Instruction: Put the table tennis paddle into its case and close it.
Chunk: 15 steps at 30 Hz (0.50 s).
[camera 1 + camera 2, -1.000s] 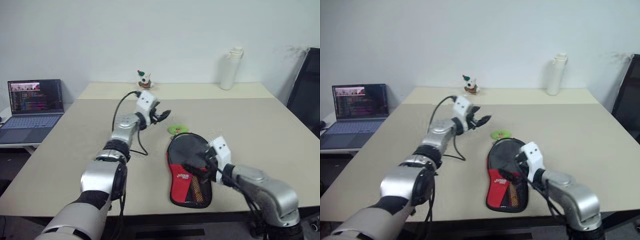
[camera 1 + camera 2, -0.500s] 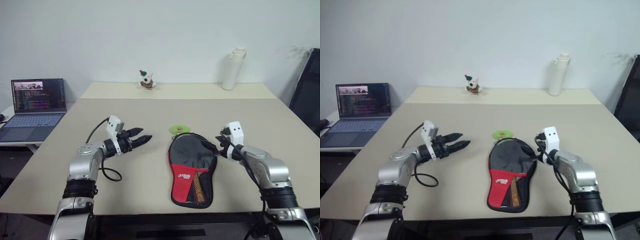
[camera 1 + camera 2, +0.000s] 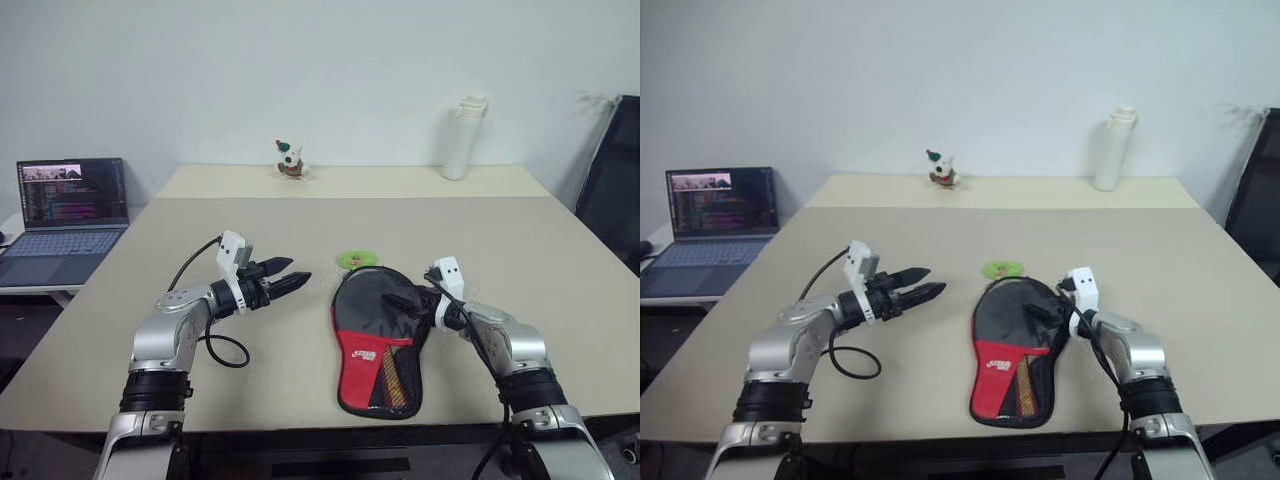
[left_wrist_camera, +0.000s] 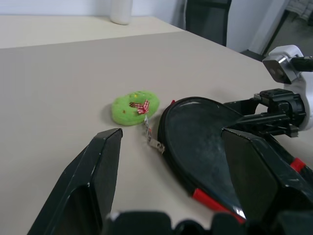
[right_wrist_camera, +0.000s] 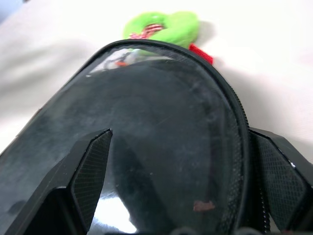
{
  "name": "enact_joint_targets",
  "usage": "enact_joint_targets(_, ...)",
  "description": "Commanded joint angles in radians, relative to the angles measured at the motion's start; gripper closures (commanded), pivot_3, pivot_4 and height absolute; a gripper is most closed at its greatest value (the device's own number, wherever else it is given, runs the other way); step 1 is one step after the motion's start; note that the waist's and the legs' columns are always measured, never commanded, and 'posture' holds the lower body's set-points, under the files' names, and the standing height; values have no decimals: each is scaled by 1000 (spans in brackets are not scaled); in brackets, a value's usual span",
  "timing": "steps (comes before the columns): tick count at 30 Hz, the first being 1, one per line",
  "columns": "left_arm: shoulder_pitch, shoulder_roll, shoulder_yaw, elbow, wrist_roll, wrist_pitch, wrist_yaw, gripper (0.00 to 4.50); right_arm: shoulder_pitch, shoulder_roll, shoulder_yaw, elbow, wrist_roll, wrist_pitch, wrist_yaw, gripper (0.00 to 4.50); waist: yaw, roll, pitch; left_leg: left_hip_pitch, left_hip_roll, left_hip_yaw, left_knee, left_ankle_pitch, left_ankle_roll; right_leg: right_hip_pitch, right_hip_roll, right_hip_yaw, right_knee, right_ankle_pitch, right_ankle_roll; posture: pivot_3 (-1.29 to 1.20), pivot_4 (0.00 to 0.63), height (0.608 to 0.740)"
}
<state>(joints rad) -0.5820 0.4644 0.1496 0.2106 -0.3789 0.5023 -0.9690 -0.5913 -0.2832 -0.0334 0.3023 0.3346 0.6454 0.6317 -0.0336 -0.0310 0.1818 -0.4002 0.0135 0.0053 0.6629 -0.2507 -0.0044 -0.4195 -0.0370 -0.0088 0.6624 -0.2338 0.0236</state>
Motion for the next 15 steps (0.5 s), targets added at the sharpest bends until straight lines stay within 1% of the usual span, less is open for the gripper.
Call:
enact_joint_targets(1,-6,13,-13,-43,-20,1,0,1018,-2,26,28,-62,30,6,42,0,-1,0,0,0,0,0,0,0,0,0,0,0,0,0,0,0,150,740)
enact_joint_targets(12,-10,16,-42,-40,-17,-8,-4,1018,-23,33,33,-39,1,-40,34,0,0,0,0,0,0,0,0,0,0,0,1,0,0,0,0,0,150,740)
enact_joint_targets(15,-2,14,-85,-46,10,-29,-12,1018,-18,-13,26,-87,-2,-28,44,0,2,0,0,0,0,0,0,0,0,0,1,0,0,0,0,0,150,740)
